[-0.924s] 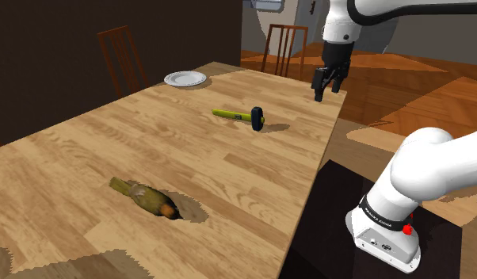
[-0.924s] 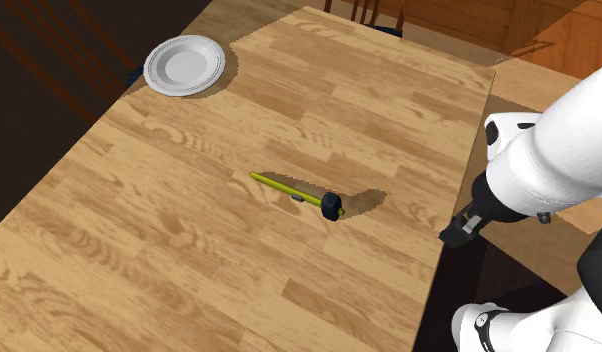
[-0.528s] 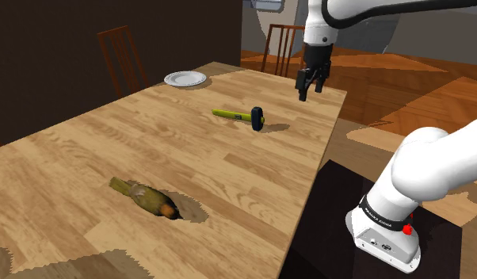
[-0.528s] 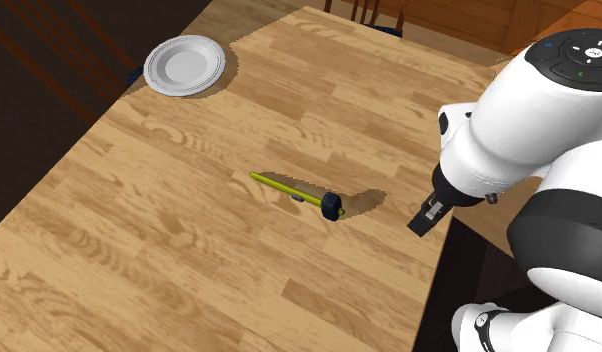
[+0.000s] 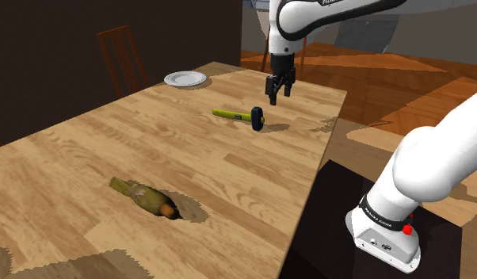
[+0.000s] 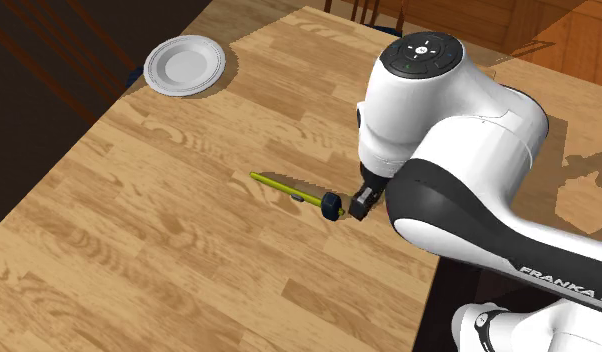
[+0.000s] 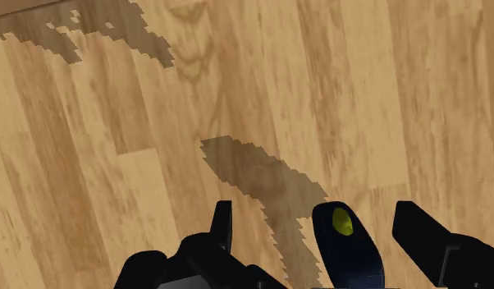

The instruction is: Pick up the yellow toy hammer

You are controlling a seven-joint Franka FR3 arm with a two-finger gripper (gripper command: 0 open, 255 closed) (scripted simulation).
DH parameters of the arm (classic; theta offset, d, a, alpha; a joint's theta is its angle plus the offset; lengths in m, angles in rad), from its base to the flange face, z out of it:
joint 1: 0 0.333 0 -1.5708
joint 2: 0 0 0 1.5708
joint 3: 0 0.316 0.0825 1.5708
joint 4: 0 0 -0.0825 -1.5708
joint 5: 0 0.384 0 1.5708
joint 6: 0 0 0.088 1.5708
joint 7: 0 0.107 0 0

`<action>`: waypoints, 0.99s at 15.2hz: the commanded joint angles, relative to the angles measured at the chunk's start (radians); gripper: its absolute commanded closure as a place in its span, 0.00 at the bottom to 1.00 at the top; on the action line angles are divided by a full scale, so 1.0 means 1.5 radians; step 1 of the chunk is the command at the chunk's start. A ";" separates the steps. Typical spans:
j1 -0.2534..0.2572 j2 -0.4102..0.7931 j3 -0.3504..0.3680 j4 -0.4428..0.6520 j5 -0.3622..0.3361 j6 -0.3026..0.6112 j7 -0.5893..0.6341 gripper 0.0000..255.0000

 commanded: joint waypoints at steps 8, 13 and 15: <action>0.025 0.243 0.018 0.207 0.017 0.014 -0.051 0.00; 0.039 0.377 0.032 0.348 0.019 -0.005 -0.073 0.00; 0.039 0.381 0.032 0.335 0.019 0.011 -0.073 0.00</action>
